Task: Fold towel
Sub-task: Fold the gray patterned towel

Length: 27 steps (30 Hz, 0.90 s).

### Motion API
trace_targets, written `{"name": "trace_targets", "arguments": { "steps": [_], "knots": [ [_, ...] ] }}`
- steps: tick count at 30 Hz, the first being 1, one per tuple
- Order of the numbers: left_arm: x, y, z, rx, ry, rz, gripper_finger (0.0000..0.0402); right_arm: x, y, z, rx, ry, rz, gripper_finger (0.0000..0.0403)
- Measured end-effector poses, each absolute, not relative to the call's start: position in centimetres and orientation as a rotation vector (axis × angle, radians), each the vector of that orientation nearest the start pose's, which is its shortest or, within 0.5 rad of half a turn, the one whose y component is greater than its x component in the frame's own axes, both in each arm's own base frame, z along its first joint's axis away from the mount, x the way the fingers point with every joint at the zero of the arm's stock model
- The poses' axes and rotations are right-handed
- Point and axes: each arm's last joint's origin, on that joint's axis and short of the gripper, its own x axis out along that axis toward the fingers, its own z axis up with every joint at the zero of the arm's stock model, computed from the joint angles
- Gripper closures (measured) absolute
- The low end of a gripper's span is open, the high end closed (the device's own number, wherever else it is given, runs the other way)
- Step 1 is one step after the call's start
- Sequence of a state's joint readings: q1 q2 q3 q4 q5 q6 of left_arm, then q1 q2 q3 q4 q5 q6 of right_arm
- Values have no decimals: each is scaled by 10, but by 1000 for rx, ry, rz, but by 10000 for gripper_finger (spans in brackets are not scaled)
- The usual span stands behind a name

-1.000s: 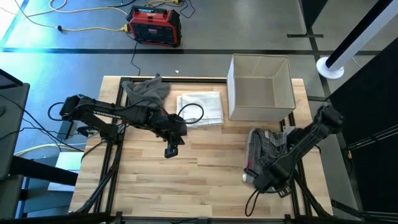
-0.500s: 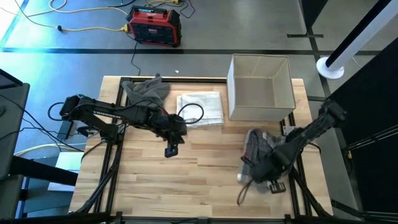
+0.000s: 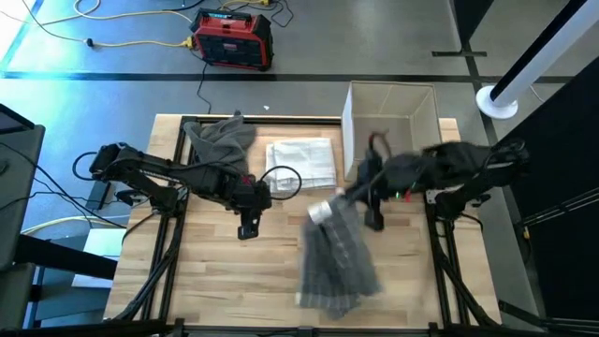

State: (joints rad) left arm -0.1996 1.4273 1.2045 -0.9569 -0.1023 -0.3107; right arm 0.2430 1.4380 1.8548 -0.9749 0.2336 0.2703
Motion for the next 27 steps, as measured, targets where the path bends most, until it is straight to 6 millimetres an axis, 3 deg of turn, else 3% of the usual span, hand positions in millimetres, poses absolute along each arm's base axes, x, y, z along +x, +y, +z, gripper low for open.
{"name": "trace_targets", "arguments": {
  "steps": [7, 14, 23, 27],
  "knots": [
    [265, -56, 280, -48, 1149, 127, 402, 262, 45, 473, 101, 517, -89, 403],
    [265, -56, 280, -45, 1148, 132, 402, 261, 56, 486, 96, 443, 121, 403],
    [266, -54, 281, -21, 1135, 158, 402, 254, 58, 556, 46, -140, 183, 403],
    [266, -54, 281, -18, 1132, 168, 402, 248, 56, 574, 35, -309, 178, 403]
  ]
}}
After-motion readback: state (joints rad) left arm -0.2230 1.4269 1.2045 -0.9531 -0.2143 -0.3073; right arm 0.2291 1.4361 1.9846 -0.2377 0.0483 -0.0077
